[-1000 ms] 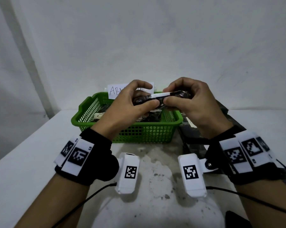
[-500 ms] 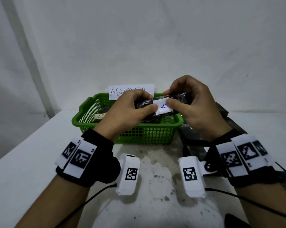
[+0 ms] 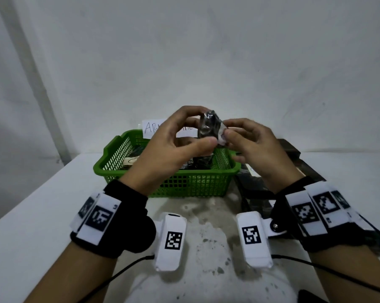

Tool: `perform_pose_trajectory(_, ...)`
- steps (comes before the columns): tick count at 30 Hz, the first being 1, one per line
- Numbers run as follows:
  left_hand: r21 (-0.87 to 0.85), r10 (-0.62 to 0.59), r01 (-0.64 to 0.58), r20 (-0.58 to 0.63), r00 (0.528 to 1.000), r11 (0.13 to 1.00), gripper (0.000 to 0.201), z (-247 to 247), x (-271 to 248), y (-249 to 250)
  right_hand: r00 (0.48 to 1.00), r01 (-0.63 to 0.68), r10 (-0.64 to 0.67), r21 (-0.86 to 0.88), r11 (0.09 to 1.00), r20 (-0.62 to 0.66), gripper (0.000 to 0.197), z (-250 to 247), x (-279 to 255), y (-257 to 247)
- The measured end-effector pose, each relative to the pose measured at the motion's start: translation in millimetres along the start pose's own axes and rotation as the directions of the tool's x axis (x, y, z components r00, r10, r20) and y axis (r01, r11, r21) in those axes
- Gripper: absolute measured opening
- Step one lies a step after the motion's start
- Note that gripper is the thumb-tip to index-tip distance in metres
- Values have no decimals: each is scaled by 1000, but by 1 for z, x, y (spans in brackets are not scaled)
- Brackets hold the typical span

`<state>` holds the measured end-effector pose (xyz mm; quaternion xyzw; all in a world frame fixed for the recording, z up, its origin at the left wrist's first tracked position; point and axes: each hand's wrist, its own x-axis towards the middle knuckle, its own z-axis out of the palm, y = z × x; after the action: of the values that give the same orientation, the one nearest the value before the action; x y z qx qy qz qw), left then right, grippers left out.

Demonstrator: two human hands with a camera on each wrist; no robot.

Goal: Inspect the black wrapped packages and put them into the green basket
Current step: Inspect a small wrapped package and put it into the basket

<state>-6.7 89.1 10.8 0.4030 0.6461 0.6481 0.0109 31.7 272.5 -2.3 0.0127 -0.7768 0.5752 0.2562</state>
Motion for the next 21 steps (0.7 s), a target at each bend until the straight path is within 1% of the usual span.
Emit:
perform_pose_trajectory(1, 63, 26, -24, -24, 999, 998, 45, 3, 0, 1, 997, -57, 54, 41, 998, 61, 21, 0, 0, -2)
perform_pose_trajectory(3, 162, 57, -48, -48, 997, 986, 45, 6, 0, 2, 973, -164, 136, 140, 977, 189, 49, -3, 0, -6)
perform_pose_trajectory(4, 187, 55, -46, -43, 998, 981, 47, 7, 0, 2, 960, -183, 139, 168, 969, 244, 58, -4, 0, -7)
perform_pose_trajectory(5, 188, 48, -41, -35, 998, 981, 48, 7, -1, 2, 951, -171, 115, 179, 969, 286, 63, -5, -1, -8)
perform_pose_trajectory(7, 149, 36, -34, -9, 999, 988, 49, 6, -2, 3, 945, -121, 52, 198, 973, 322, 69, -6, -2, -7)
perform_pose_trajectory(11, 102, 28, -36, 80, 996, 994, 51, 2, -3, 5, 956, -54, -37, 299, 953, 292, 83, -4, -2, 0)
perform_pose_trajectory(14, 44, 30, -36, 134, 990, 998, 51, -4, -3, 7, 958, -9, -81, 312, 950, 274, 87, -5, -2, 1)
perform_pose_trajectory(17, 0, 33, -34, 174, 984, 999, 45, -9, -4, 9, 973, 65, -122, 278, 958, 194, 89, -7, -2, 0)
perform_pose_trajectory(19, -54, 22, -16, 113, 993, 998, 33, -10, -2, 6, 981, 95, -131, 234, 967, 144, 89, -8, -1, -1)
perform_pose_trajectory(21, -135, -22, 23, 9, 1000, 991, 20, -12, 0, 3, 987, 109, -132, 216, 970, 95, 84, -10, -1, -2)
